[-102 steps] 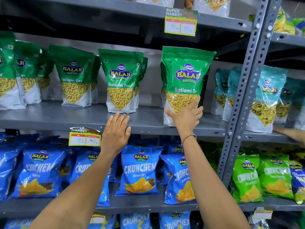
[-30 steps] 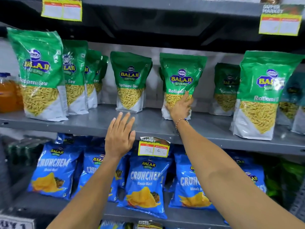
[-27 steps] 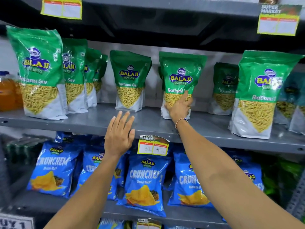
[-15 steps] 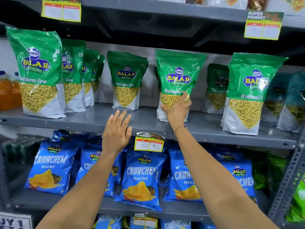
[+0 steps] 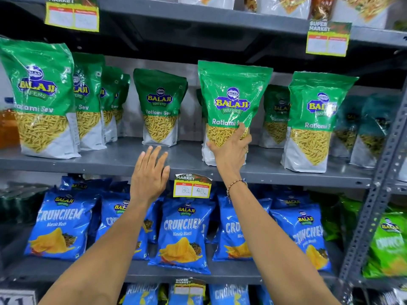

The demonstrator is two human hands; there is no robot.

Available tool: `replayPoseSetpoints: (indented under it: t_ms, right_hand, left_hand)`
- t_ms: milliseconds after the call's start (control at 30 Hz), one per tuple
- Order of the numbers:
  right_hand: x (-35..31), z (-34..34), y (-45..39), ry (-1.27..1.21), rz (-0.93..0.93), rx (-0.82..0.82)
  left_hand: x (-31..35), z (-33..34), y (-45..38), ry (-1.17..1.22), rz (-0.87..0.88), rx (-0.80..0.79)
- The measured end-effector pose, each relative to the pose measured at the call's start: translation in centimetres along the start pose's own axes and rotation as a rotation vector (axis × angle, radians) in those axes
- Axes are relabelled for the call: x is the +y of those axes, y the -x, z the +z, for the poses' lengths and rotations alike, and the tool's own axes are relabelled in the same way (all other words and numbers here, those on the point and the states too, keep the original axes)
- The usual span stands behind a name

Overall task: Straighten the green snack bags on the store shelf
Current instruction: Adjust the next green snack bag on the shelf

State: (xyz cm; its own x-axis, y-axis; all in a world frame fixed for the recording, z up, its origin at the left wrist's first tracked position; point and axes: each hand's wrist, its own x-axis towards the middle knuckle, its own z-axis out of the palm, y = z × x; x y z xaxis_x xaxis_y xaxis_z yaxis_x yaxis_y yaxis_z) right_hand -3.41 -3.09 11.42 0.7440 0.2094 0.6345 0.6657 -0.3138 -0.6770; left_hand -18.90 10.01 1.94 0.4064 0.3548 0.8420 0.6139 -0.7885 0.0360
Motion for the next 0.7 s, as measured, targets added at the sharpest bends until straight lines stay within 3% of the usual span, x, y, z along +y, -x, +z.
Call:
replayPoseSetpoints:
  t_ms: [700]
  right_hand:
    - [-0.2,-1.5,1.4,0.0,-0.032,-0.009]
  left_hand:
    - [-0.1,-1.2,0.0,-0.009,0.009,-0.11]
